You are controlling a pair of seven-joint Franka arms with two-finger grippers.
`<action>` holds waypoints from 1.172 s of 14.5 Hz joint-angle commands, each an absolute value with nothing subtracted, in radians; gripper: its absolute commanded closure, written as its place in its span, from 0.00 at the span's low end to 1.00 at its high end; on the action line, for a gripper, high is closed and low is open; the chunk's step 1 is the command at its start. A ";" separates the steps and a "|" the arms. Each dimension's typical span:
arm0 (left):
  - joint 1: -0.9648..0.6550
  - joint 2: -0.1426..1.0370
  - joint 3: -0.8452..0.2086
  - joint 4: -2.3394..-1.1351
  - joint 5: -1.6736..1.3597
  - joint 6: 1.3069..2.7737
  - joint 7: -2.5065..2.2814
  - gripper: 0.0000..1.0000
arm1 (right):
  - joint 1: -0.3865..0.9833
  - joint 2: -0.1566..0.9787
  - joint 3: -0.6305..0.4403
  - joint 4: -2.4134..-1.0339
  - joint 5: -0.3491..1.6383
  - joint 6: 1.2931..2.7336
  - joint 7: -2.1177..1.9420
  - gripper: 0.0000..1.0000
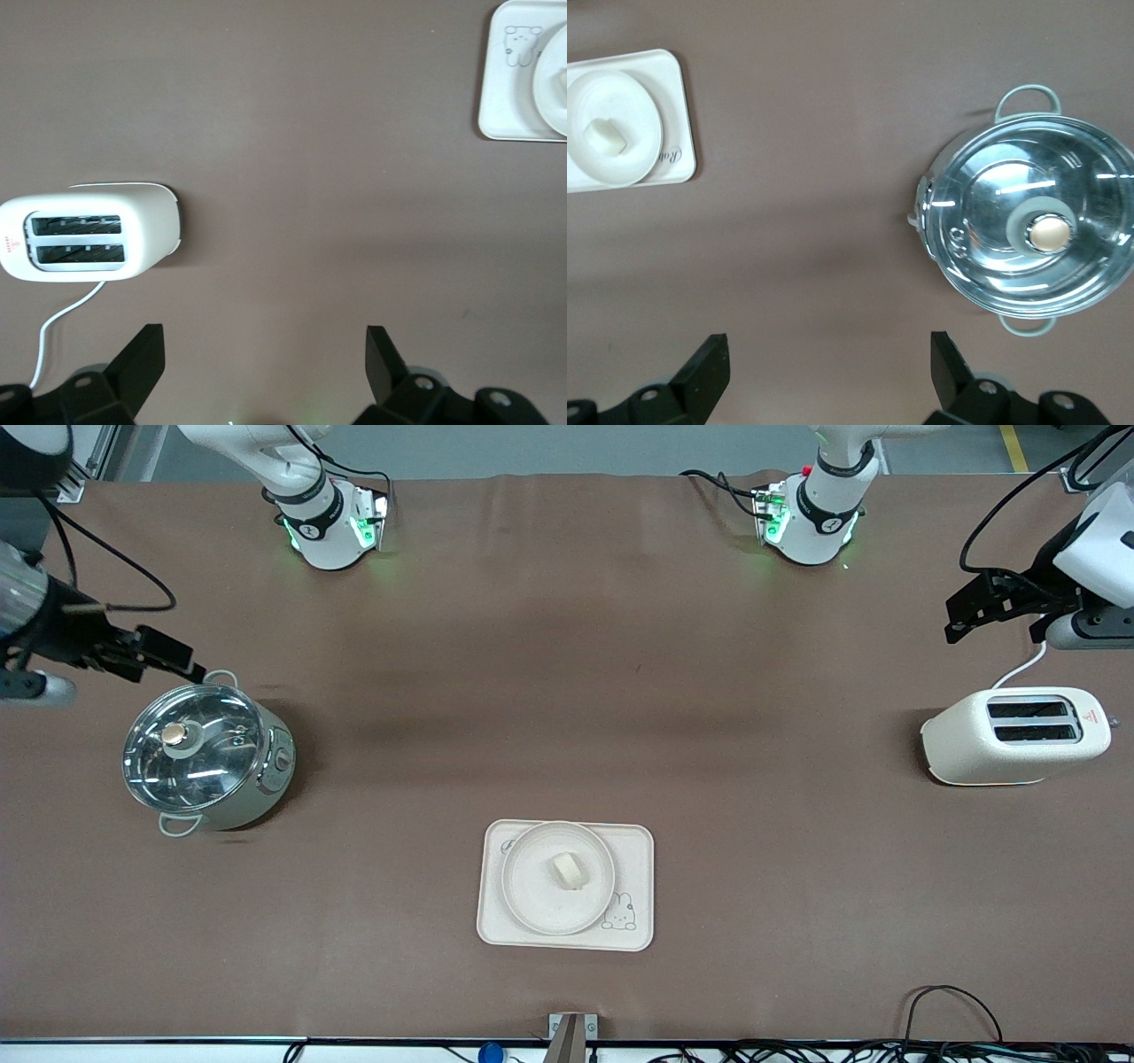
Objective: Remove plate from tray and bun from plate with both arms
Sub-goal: 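Reach the right gripper toward the white plate on the tray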
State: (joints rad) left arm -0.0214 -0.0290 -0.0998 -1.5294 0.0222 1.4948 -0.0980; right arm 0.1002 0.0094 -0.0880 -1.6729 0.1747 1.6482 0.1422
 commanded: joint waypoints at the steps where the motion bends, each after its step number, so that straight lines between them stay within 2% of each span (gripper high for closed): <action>1: -0.017 -0.018 -0.103 -1.505 0.054 1.493 -0.091 0.00 | 0.155 0.070 -0.092 -1.663 0.186 1.702 0.236 0.00; 5: 0.006 -0.023 -0.097 -1.502 0.051 1.493 -0.087 0.00 | 0.245 0.181 -0.092 -1.658 0.187 1.819 0.366 0.00; 8: 0.012 -0.021 -0.097 -1.502 0.052 1.493 -0.089 0.00 | 0.310 0.305 -0.092 -1.612 0.205 1.916 0.455 0.00; 10: 0.026 -0.025 -0.094 -1.502 0.052 1.491 -0.087 0.00 | 0.334 0.385 -0.092 -1.611 0.325 2.038 0.450 0.00; 12: 0.026 -0.025 -0.094 -1.502 0.051 1.491 -0.094 0.00 | 0.391 0.464 -0.092 -1.609 0.348 2.200 0.456 0.00; 13: 0.029 -0.025 -0.094 -1.502 0.052 1.491 -0.094 0.00 | 0.397 0.495 -0.092 -1.595 0.350 2.238 0.457 0.00; 17: 0.041 -0.005 -0.092 -1.470 0.051 1.493 -0.098 0.00 | 0.411 0.659 -0.092 -1.423 0.347 2.250 0.509 0.00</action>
